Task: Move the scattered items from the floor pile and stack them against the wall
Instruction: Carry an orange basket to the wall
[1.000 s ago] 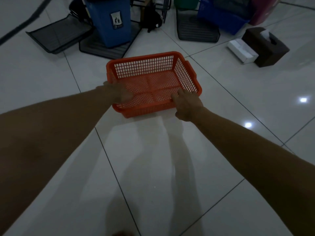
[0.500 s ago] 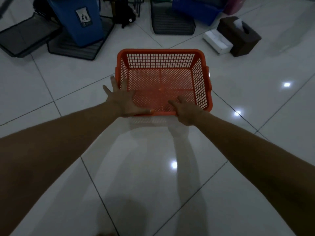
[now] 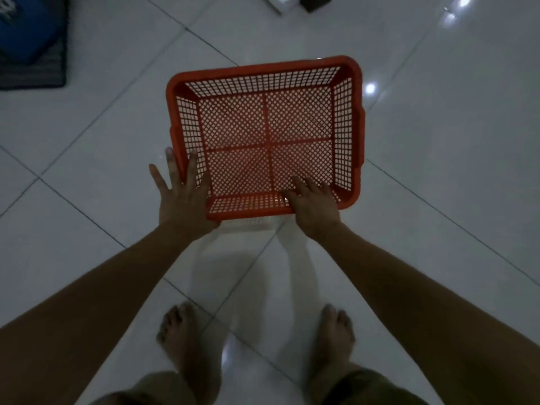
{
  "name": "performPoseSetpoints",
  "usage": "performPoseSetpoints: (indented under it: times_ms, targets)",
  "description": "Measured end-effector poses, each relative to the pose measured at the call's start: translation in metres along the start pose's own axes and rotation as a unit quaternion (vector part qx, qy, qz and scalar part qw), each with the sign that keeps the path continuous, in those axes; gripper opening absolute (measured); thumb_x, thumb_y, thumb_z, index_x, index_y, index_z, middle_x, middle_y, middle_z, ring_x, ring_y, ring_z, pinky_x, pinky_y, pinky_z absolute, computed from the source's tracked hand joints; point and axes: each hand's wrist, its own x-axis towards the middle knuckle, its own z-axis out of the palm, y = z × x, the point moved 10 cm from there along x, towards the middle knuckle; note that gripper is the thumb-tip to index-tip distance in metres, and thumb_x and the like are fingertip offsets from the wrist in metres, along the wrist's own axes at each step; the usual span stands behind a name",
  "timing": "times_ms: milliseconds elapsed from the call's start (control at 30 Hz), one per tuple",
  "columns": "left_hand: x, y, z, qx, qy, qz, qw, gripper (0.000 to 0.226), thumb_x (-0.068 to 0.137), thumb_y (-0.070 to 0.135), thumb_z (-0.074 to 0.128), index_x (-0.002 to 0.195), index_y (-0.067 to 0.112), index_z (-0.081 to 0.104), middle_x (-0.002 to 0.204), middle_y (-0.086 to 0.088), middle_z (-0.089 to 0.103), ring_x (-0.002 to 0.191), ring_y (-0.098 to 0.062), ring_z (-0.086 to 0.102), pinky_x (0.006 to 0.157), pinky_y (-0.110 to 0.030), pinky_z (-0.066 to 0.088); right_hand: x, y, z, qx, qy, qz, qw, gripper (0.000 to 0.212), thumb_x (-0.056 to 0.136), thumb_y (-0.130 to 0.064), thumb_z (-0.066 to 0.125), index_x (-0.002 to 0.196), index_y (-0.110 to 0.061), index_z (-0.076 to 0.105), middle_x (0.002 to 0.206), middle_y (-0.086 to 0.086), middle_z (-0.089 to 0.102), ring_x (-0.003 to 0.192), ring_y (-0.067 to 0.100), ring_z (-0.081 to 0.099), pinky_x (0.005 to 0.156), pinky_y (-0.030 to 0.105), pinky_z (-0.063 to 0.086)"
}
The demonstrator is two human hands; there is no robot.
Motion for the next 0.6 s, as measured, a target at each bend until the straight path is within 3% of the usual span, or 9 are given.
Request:
performPoseSetpoints:
  times_ms: [167, 300, 400, 600]
  targets:
    - [-0.013, 0.076, -0.068, 0.035, -0.044, 0.085, 0.995, 0.100, 0.078, 0.058, 0.058, 0.154, 0.017, 0.009, 0.158, -0.021, -0.012, 0.138, -0.051, -0.022, 0.104, -0.068, -0.020, -0.085, 0.036, -0.029, 0.077, -0.043, 0.034, 0.996, 0.052, 0.096, -0.021, 0.043, 0.147, -0.032, 0.037, 0.158, 0.006, 0.028, 0.144, 0.032, 0.024, 0.114, 0.058, 0.023]
    - [-0.025, 0.154, -0.115, 0.144, -0.097, 0.206, 0.963, 0.074, 0.087, 0.043, 0.053, 0.151, 0.022, 0.022, 0.158, -0.022, -0.012, 0.139, -0.047, -0.025, 0.101, -0.067, -0.025, -0.160, 0.078, -0.062, 0.123, -0.059, 0.084, 0.987, 0.059, 0.095, -0.019, 0.047, 0.149, -0.036, 0.031, 0.160, 0.005, 0.021, 0.147, 0.032, 0.017, 0.115, 0.062, 0.018]
    - [-0.043, 0.214, -0.153, 0.163, -0.128, 0.288, 0.935, 0.070, 0.089, 0.034, 0.054, 0.151, 0.027, 0.024, 0.160, -0.018, 0.004, 0.145, -0.043, -0.010, 0.103, -0.068, -0.022, -0.223, 0.110, -0.083, 0.142, -0.057, 0.136, 0.979, 0.061, 0.096, -0.020, 0.047, 0.151, -0.038, 0.025, 0.163, 0.005, 0.012, 0.149, 0.032, 0.010, 0.115, 0.062, 0.013]
    - [-0.079, 0.323, -0.237, 0.154, -0.128, 0.365, 0.909, 0.065, 0.091, 0.026, 0.053, 0.149, 0.032, 0.027, 0.160, -0.010, 0.013, 0.147, -0.036, 0.001, 0.105, -0.067, -0.018, -0.344, 0.162, -0.123, 0.191, -0.028, 0.248, 0.949, 0.059, 0.098, -0.023, 0.047, 0.150, -0.038, 0.026, 0.163, 0.006, 0.010, 0.149, 0.033, 0.008, 0.115, 0.063, 0.009]
